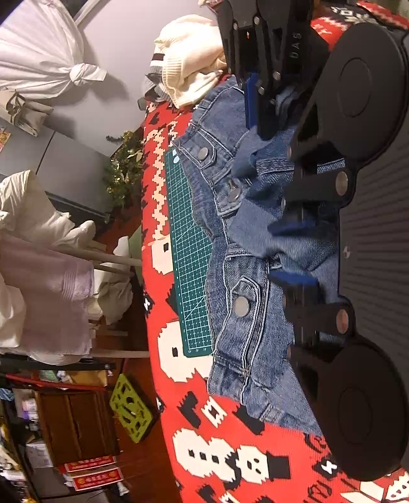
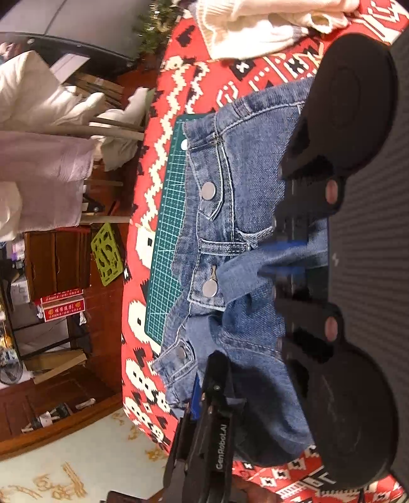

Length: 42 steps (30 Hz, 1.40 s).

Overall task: Fold clothes
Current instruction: 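Swing the shorts over and lay them flat on the mat with both grippers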

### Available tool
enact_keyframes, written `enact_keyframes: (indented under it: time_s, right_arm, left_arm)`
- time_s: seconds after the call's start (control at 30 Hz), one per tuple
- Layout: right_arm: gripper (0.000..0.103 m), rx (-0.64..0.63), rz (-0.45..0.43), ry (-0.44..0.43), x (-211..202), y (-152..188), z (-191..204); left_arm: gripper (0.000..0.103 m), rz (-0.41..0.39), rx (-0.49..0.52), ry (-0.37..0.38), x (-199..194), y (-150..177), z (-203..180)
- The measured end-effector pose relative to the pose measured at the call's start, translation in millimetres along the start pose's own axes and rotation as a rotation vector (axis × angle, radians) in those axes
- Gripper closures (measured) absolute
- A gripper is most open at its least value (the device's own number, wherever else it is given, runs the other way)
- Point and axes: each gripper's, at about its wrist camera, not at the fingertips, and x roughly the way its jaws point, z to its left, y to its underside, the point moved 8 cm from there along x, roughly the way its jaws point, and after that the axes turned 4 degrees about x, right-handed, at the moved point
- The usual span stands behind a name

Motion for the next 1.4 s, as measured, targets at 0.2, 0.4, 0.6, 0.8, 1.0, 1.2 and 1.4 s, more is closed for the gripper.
enact_keyframes:
  time_s: [0.2, 0.4, 0.6, 0.8, 1.0, 1.2, 1.4]
  right_arm:
    - [0.099, -0.018, -0.086, -0.023, -44, 5, 13]
    - [0.099, -0.062, -0.147, -0.052, -107, 30, 40]
    - [0.099, -0.084, -0.154, -0.065, -150, 95, 65]
    - [0.098, -0.053, -0.133, -0.041, -155, 156, 75]
    - [0.095, -0.009, -0.117, -0.013, -149, 204, 80]
    - [0.091, 0.045, -0.135, -0.013, -158, 225, 83]
    - [0.081, 0.100, -0.165, -0.023, -173, 235, 86]
  left_arm:
    - [0.093, -0.077, -0.023, 0.019, -42, 5, -5]
    - [0.094, -0.134, -0.009, 0.037, -104, 32, -30]
    - [0.094, -0.132, 0.012, 0.054, -144, 97, -66]
    - [0.094, -0.079, -0.054, 0.056, -149, 167, -87]
    - [0.093, -0.067, -0.159, 0.045, -144, 209, -89]
    - [0.082, -0.083, -0.189, 0.027, -152, 229, -94]
    - [0.071, -0.116, -0.227, 0.037, -166, 236, -94]
